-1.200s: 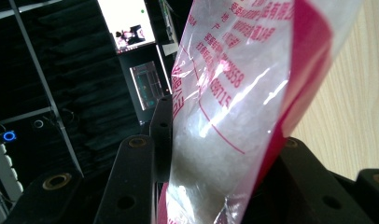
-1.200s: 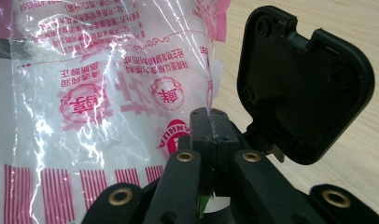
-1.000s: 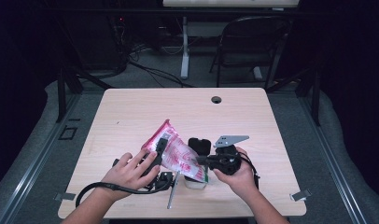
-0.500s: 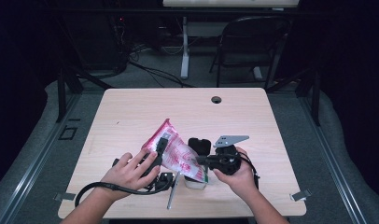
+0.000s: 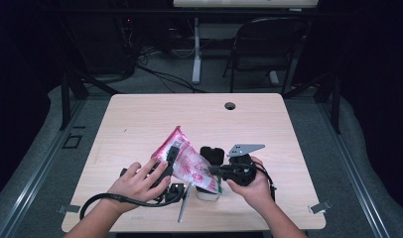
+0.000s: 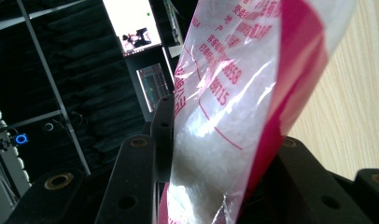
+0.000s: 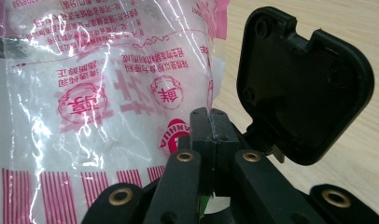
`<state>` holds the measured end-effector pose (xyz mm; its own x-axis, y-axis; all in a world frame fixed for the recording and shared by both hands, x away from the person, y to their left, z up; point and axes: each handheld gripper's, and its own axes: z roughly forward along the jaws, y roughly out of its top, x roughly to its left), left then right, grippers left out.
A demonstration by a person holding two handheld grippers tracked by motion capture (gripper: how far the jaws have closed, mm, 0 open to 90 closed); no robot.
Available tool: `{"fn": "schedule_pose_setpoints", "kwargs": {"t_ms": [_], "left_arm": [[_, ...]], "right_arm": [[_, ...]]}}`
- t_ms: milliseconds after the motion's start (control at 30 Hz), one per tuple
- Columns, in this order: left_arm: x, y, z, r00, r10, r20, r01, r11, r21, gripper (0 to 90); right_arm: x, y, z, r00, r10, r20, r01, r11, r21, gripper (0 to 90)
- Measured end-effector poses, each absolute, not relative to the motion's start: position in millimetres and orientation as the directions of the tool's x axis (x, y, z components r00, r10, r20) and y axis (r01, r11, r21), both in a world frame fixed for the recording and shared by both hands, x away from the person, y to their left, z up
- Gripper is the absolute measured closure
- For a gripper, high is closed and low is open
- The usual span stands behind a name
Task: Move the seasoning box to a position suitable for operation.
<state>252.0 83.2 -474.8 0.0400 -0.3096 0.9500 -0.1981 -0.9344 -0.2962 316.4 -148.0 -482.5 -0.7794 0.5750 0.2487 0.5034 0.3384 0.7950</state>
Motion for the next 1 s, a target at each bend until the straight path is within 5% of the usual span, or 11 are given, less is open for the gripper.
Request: {"fn": "schedule_pose_setpoints", "kwargs": {"t_ms": [1000], "left_arm": [[249.9,83.4,-472.1,0.028,-0.311,0.950,-0.204,-0.932,-0.299,66.8]], "right_arm": [[315.6,-146.3,-482.7,-0.780,0.573,0.251,0.502,0.332,0.799,90.0]]}}
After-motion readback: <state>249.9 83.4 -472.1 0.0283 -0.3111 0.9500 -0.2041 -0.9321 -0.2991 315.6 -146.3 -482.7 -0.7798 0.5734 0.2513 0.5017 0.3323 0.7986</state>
